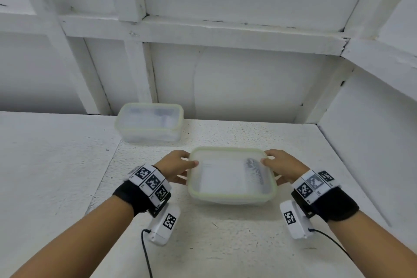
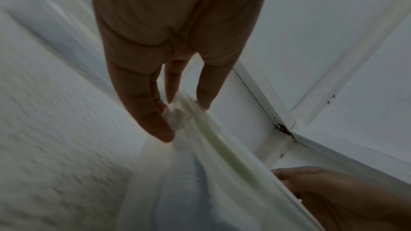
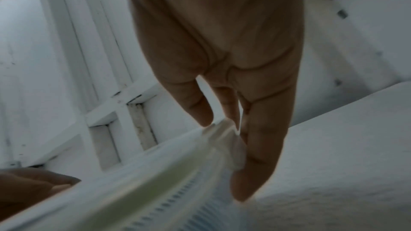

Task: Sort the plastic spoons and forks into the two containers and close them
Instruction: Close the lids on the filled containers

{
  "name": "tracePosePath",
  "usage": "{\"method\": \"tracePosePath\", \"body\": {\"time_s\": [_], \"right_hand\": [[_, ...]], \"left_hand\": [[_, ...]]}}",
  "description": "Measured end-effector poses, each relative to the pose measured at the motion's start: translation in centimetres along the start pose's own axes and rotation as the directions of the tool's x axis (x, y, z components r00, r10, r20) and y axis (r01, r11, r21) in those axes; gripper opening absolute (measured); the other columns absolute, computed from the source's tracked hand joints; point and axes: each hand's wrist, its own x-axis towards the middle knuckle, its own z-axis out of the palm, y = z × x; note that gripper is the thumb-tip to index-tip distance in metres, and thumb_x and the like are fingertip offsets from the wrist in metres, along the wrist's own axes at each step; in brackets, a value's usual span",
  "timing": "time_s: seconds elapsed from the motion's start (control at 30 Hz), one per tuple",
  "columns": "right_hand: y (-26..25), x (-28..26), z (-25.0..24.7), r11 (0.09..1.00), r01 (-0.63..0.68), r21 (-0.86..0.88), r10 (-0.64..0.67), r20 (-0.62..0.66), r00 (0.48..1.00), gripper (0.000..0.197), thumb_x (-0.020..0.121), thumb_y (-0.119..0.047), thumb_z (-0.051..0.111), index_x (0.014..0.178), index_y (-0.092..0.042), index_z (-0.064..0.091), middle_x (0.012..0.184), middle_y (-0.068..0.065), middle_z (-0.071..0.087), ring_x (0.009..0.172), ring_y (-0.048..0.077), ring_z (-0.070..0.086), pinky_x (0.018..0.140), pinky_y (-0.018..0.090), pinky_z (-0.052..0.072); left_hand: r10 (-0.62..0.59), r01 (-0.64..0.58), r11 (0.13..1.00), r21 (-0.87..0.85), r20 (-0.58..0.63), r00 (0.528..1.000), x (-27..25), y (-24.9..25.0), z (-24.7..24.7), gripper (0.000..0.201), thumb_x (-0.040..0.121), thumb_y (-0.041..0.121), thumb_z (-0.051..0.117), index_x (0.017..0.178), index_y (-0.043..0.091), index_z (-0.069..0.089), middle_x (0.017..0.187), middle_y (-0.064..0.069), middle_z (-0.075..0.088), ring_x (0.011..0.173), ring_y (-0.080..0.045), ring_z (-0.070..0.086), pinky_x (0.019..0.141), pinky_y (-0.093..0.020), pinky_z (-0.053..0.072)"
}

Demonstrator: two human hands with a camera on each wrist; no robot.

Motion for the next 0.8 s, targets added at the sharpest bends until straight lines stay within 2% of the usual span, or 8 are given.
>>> {"method": "tracePosePath", "body": {"time_s": [0.13,0.27,0.37,0.43,0.53,0.6,0.7,0.8], "right_hand": [[-4.5,1.2,4.1,0.992,0.081,0.092,-0.087,0.06,0.994,0.034,0.093,-0.005,0.041,0.125,-0.01,0.051,0.096,0.006,0.061,0.076,0.021,0.061,0.061,0.032,0.054],[-8.8,2.4,8.9,0.976,0.13,0.176,-0.148,0.098,0.984,0.037,0.092,-0.004,0.043,0.128,-0.009,0.048,0.111,0.014,0.059,0.085,0.03,0.061,0.065,0.038,0.056],[-11.3,3.1,12.1,0.964,0.141,0.224,-0.173,0.132,0.976,0.037,0.092,-0.003,0.043,0.128,-0.008,0.048,0.116,0.015,0.057,0.09,0.031,0.059,0.061,0.036,0.055],[-12.6,3.4,13.7,0.959,0.143,0.244,-0.182,0.147,0.972,0.035,0.093,-0.002,0.043,0.126,-0.008,0.05,0.115,0.013,0.058,0.093,0.031,0.06,0.058,0.034,0.055],[-13.8,4.1,15.5,0.958,0.123,0.258,-0.166,0.153,0.974,0.034,0.092,-0.001,0.044,0.125,-0.008,0.052,0.118,0.014,0.059,0.102,0.035,0.061,0.068,0.041,0.056],[-14.2,4.6,16.2,0.962,0.118,0.247,-0.155,0.136,0.979,0.037,0.091,-0.003,0.045,0.127,-0.009,0.052,0.122,0.014,0.058,0.104,0.036,0.061,0.071,0.044,0.057],[-14.2,5.2,16.8,0.969,0.117,0.217,-0.143,0.105,0.984,0.043,0.091,-0.004,0.046,0.133,-0.011,0.048,0.128,0.014,0.055,0.105,0.037,0.06,0.068,0.045,0.058],[-13.8,5.4,17.0,0.97,0.119,0.21,-0.141,0.094,0.986,0.039,0.091,-0.003,0.044,0.129,-0.009,0.051,0.125,0.014,0.057,0.104,0.038,0.06,0.071,0.048,0.058]], "left_hand": [[0.009,-0.011,1.0,-0.011,-0.2,0.98,-1.0,-0.6,-5.8,0.022,0.092,0.012,0.057,0.108,-0.002,0.058,0.099,-0.014,0.064,0.078,-0.022,0.062,0.065,-0.033,0.054],[-0.018,0.002,0.999,-0.045,-0.368,0.929,-1.2,-1.6,-11.7,0.027,0.091,0.009,0.058,0.114,-0.006,0.058,0.102,-0.016,0.063,0.088,-0.027,0.061,0.072,-0.037,0.05],[-0.038,0.02,0.999,-0.045,-0.439,0.898,-1.1,-2.4,-15.2,0.028,0.09,0.007,0.058,0.114,-0.007,0.058,0.101,-0.017,0.063,0.088,-0.028,0.06,0.071,-0.036,0.05],[-0.049,0.037,0.999,-0.036,-0.475,0.879,-0.8,-3.0,-16.9,0.029,0.09,0.008,0.059,0.115,-0.007,0.059,0.102,-0.017,0.063,0.089,-0.028,0.059,0.074,-0.037,0.049],[-0.057,0.056,0.998,-0.017,-0.503,0.862,-0.1,-3.7,-18.7,0.029,0.09,0.009,0.06,0.115,-0.005,0.06,0.108,-0.019,0.063,0.093,-0.029,0.059,0.078,-0.037,0.049],[-0.066,0.07,0.997,-0.01,-0.506,0.86,0.4,-3.9,-19.2,0.028,0.089,0.01,0.06,0.114,-0.004,0.061,0.112,-0.02,0.063,0.095,-0.03,0.059,0.081,-0.038,0.05],[-0.072,0.089,0.996,0.01,-0.508,0.859,1.1,-4.2,-19.5,0.026,0.088,0.009,0.061,0.112,-0.004,0.063,0.112,-0.022,0.063,0.094,-0.032,0.059,0.085,-0.043,0.051],[-0.073,0.098,0.995,0.023,-0.499,0.864,1.8,-4.5,-19.6,0.027,0.089,0.009,0.061,0.112,-0.003,0.063,0.112,-0.022,0.063,0.096,-0.033,0.06,0.085,-0.044,0.051]]}}
